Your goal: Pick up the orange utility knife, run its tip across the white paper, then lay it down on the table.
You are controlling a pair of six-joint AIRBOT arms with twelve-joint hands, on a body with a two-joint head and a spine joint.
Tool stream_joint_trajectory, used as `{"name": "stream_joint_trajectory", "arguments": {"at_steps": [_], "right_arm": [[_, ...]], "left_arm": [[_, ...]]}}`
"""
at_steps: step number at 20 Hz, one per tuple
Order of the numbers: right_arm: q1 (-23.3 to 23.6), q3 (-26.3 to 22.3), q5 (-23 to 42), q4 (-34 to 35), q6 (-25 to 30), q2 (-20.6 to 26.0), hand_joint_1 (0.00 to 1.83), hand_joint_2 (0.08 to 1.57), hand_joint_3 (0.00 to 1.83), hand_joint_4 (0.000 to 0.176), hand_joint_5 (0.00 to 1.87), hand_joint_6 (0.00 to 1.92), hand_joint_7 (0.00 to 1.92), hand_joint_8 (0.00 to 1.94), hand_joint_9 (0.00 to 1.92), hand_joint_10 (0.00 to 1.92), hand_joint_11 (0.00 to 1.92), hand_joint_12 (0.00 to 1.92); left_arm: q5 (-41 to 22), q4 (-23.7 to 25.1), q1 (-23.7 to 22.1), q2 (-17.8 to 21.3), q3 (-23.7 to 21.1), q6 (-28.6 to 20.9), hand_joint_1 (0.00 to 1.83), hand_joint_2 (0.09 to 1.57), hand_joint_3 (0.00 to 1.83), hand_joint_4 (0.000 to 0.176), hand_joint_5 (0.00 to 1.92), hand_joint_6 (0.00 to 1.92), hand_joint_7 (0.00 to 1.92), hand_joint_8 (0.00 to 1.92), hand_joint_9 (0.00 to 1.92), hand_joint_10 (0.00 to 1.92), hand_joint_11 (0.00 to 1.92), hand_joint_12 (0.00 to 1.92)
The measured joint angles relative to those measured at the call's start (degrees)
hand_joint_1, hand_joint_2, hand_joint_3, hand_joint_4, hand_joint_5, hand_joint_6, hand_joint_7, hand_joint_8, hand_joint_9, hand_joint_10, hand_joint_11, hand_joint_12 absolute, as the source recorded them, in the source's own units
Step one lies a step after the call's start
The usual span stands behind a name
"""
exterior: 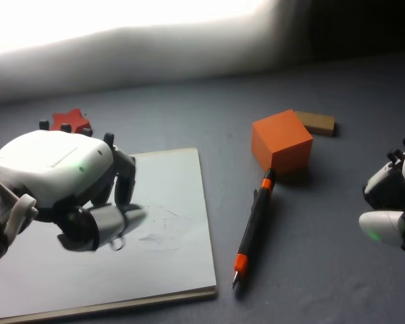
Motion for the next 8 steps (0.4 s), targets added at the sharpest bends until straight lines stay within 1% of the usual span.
{"name": "stream_joint_trajectory", "arguments": {"at_steps": [1,3,4,6,8], "right_arm": [[0.0,-0.1,0.6,0.0,0.5,0.0,0.0,1.55,0.04,0.0,1.02,1.75,1.3,1.63,1.28,1.92,1.2,1.92],[0.0,0.2,2.1,0.0,3.7,-0.1,0.05,1.57,0.05,0.0,1.02,1.78,1.3,1.7,1.3,1.92,1.24,1.92],[0.1,0.9,2.4,-0.1,5.2,-0.6,0.09,1.57,0.06,0.0,1.01,1.82,1.28,1.74,1.29,1.92,1.22,1.92],[0.1,2.4,2.3,0.0,7.4,-1.3,0.1,1.57,0.05,0.0,1.01,1.84,1.27,1.77,1.28,1.92,1.21,1.92],[0.5,4.0,2.1,0.0,11.3,-2.0,0.1,1.57,0.06,0.0,1.0,1.84,1.25,1.77,1.27,1.92,1.21,1.92]], "left_arm": [[0.0,0.1,0.0,0.0,-0.3,0.3,0.45,1.37,0.03,0.0,0.75,1.6,0.91,1.67,0.89,1.87,0.73,1.92],[0.7,0.0,0.0,0.0,-0.7,0.6,0.42,1.39,0.02,0.0,0.73,1.66,0.93,1.68,0.9,1.88,0.73,1.92],[1.1,0.0,0.0,0.0,-0.7,0.6,0.41,1.4,0.02,0.0,0.72,1.71,0.94,1.7,0.91,1.89,0.73,1.92],[1.6,0.0,-0.2,0.0,-0.8,0.6,0.4,1.41,0.01,0.0,0.71,1.72,0.92,1.71,0.89,1.91,0.72,1.92],[1.7,0.1,-0.8,0.0,-0.9,0.7,0.39,1.42,0.01,0.0,0.71,1.72,0.92,1.72,0.89,1.92,0.74,1.92]]}}
